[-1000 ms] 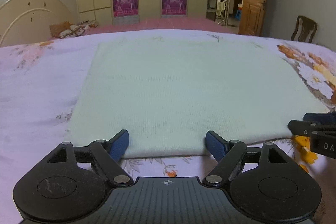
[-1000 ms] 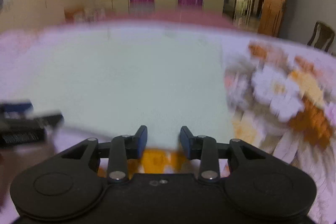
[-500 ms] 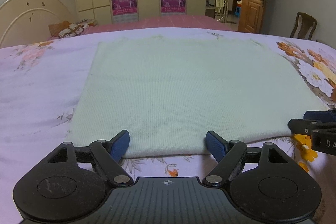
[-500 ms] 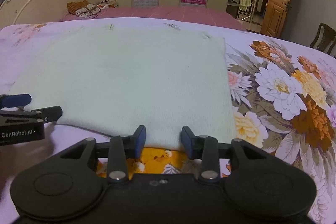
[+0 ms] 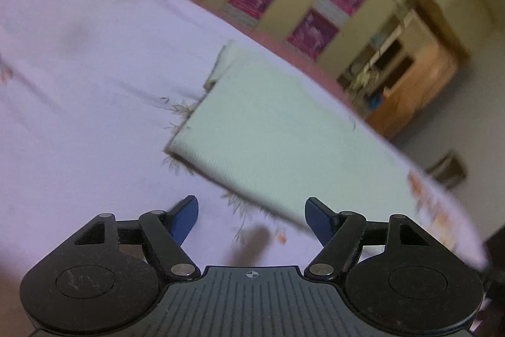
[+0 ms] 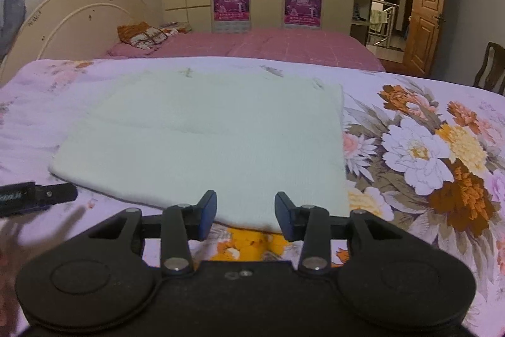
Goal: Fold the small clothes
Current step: 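Grasp the sweater end with the left gripper and fold it over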
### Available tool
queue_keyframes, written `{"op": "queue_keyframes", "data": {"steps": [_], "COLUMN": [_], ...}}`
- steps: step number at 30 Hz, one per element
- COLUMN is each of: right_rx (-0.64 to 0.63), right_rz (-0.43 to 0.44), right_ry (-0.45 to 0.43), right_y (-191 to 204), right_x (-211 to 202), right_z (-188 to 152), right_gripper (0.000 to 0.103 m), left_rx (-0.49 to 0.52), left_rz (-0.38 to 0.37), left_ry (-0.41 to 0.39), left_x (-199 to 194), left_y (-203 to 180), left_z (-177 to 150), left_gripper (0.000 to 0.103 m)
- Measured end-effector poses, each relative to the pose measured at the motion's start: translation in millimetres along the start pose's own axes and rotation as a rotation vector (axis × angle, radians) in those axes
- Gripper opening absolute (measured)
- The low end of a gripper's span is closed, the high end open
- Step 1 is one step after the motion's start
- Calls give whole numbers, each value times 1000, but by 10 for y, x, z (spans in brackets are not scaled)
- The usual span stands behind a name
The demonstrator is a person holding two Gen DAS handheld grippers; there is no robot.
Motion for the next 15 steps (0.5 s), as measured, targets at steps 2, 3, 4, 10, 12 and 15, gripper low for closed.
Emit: {"op": "queue_keyframes", "data": {"steps": [2, 3, 4, 10, 12, 15], "right_rx": [3, 6, 10, 29, 30, 34], "right_rz": [21, 27, 32, 70, 80, 88], "right_ry": [-9, -14, -19, -40, -43, -46], "right_y": [22, 29, 30, 31, 28, 36], "right_x": [18, 32, 50, 232, 353, 575], "right_z": [35, 55, 76, 172, 216, 309], "right_gripper": [36, 34, 28, 15, 15, 15], "left_rx": [-101, -146, -194, -336, -330, -352], "left_rz": [-38, -55, -71, -124, -130, -151], "left_ry": [2, -1, -6, -61, -71, -73], "left_x": [96, 140, 185, 466, 545, 693], "left_y": [51, 58, 88, 131, 96, 45], "left_z": [64, 75, 97, 153, 201, 315], "left_gripper": [73, 71, 67, 47, 47, 47]}}
Point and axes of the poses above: each gripper's, at about its wrist camera, not at the fingertips, and x roughly the way its jaws point, y to its left, z to its top, the point moved 8 cm from there along x, roughly the way its jaws point, and after that the axes turned 13 degrees about z, right-handed, at the moved point
